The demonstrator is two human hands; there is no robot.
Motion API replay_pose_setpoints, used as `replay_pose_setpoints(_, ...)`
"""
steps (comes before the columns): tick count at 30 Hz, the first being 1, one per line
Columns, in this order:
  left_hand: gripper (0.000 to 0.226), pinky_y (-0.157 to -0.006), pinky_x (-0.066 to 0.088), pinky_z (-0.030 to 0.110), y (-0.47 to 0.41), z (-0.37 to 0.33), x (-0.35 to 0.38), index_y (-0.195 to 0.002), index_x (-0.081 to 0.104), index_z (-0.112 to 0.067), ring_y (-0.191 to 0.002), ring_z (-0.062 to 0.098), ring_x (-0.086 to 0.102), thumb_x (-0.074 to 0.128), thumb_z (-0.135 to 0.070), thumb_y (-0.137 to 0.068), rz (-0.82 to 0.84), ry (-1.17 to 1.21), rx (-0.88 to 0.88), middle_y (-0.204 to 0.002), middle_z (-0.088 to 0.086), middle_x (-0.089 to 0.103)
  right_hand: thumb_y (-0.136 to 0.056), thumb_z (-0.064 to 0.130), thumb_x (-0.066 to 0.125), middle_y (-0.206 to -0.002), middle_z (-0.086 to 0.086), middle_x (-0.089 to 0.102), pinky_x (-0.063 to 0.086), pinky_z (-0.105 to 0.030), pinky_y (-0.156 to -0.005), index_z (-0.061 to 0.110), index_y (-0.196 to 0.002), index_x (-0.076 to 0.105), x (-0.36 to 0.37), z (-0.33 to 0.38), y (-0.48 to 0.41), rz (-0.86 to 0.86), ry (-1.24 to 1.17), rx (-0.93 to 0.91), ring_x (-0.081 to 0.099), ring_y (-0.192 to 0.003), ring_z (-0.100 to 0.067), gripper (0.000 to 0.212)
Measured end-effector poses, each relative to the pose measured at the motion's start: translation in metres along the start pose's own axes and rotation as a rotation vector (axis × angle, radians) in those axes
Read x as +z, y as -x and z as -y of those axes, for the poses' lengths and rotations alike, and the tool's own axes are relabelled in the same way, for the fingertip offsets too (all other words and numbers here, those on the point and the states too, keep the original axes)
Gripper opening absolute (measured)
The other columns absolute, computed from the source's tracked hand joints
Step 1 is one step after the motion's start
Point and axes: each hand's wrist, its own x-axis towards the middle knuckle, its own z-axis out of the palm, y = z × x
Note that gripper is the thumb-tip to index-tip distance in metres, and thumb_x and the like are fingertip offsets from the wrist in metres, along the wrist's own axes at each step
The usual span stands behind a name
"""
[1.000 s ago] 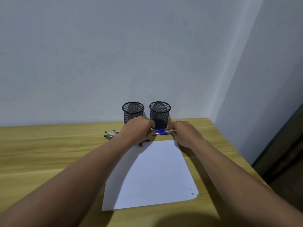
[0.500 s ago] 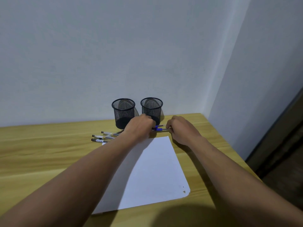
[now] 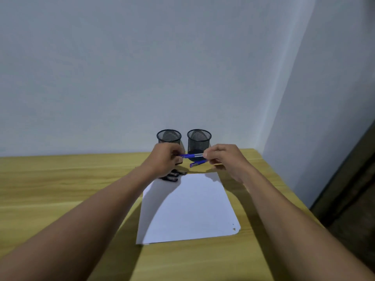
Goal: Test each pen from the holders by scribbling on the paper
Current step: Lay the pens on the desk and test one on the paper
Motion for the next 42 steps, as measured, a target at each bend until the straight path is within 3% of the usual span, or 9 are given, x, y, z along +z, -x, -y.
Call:
replay_pose_setpoints(3,0.013,-0.059,0.039,0.005,0.013,0.003,-0.015,-0.085,0.074,-0.023,-0.063,-0.007,0.061,0.076,-0.011,-0.082,0.006,0.154,-0.088,-0.077,-0.007,0.073,-0.087,0.006,0.076,-0.07,-0.005,0.067,0.055,-0.026,-0.06,0.006,-0.086,0.076,0.024,-0.002,0.013,0.009,-0.41,0.116,0.061,-0.063,-0.014,0.002)
replay_pose_setpoints(5,0.013,-0.061,0.04,0.005,0.021,0.003,-0.024,-0.085,0.076,-0.021,-0.061,-0.01,0.061,0.078,-0.01,-0.08,0.017,0.226,-0.102,-0.076,-0.007,0.074,-0.091,0.009,0.073,-0.069,-0.003,0.067,0.056,-0.023,-0.059,0.008,-0.088,0.074,0.045,-0.004,0.019,0.028,-0.531,0.131,0.062,-0.062,-0.011,0.004)
replay_pose_setpoints(11,0.007,-0.065,0.044,0.024,0.036,0.014,-0.046,-0.088,0.08,-0.016,-0.056,0.004,0.055,0.078,-0.012,-0.082,0.034,0.388,-0.16,-0.062,-0.007,0.07,-0.096,0.009,0.068,-0.069,-0.004,0.07,0.058,-0.017,-0.06,0.002,-0.091,0.073,0.082,0.001,0.024,0.009,-0.429,-0.009,0.064,-0.059,-0.007,0.01)
replay_pose_setpoints(13,0.005,-0.065,0.048,0.028,0.042,0.017,-0.053,-0.087,0.079,-0.013,-0.058,0.01,0.056,0.077,-0.01,-0.083,0.04,0.495,-0.219,-0.064,0.0,0.069,-0.095,0.007,0.067,-0.066,-0.005,0.069,0.058,-0.016,-0.059,0.002,-0.087,0.074,0.087,0.006,0.024,-0.001,-0.402,-0.042,0.063,-0.057,-0.009,0.011)
replay_pose_setpoints(21,0.011,-0.054,0.046,0.014,0.059,0.025,-0.074,-0.095,0.077,-0.001,-0.051,0.005,0.055,0.074,-0.001,-0.084,0.029,0.554,-0.288,-0.062,0.004,0.065,-0.095,0.007,0.067,-0.062,-0.003,0.068,0.058,-0.017,-0.059,0.005,-0.081,0.071,0.118,0.009,0.031,-0.019,-0.424,-0.084,0.062,-0.054,-0.008,0.015)
replay_pose_setpoints(26,0.009,-0.062,0.052,0.021,0.066,0.031,-0.088,-0.089,0.077,-0.004,-0.06,0.013,0.058,0.077,-0.001,-0.08,0.008,0.606,-0.3,-0.069,0.011,0.066,-0.092,0.008,0.072,-0.07,-0.005,0.071,0.059,-0.018,-0.062,0.003,-0.088,0.075,0.125,0.013,0.035,0.054,-0.41,-0.088,0.066,-0.061,-0.01,0.007)
replay_pose_setpoints(30,0.004,-0.08,0.054,0.033,0.072,0.037,-0.089,-0.086,0.077,-0.004,-0.073,0.021,0.061,0.074,-0.003,-0.085,0.026,0.678,-0.356,-0.08,0.016,0.069,-0.09,0.005,0.074,-0.071,-0.01,0.07,0.059,-0.018,-0.063,0.002,-0.082,0.074,0.132,0.016,0.032,0.027,-0.4,-0.085,0.064,-0.058,-0.012,0.008)
replay_pose_setpoints(37,0.007,-0.087,0.056,0.038,0.07,0.042,-0.087,-0.082,0.078,-0.006,-0.073,0.02,0.062,0.073,-0.001,-0.085,0.0,0.681,-0.376,-0.078,0.015,0.071,-0.089,0.003,0.073,-0.075,-0.016,0.069,0.061,-0.019,-0.065,0.0,-0.082,0.073,0.144,0.01,0.029,-0.023,-0.451,-0.087,0.065,-0.064,-0.016,0.008)
replay_pose_setpoints(42,0.005,-0.078,0.058,0.03,0.076,0.062,-0.098,-0.083,0.077,-0.001,-0.071,0.019,0.065,0.072,0.0,-0.084,-0.05,0.616,-0.425,-0.08,0.019,0.073,-0.091,-0.001,0.069,-0.063,-0.009,0.065,0.057,-0.016,-0.055,-0.001,-0.081,0.068,0.126,0.012,0.023,-0.123,-0.556,-0.055,0.061,-0.05,-0.01,0.01)
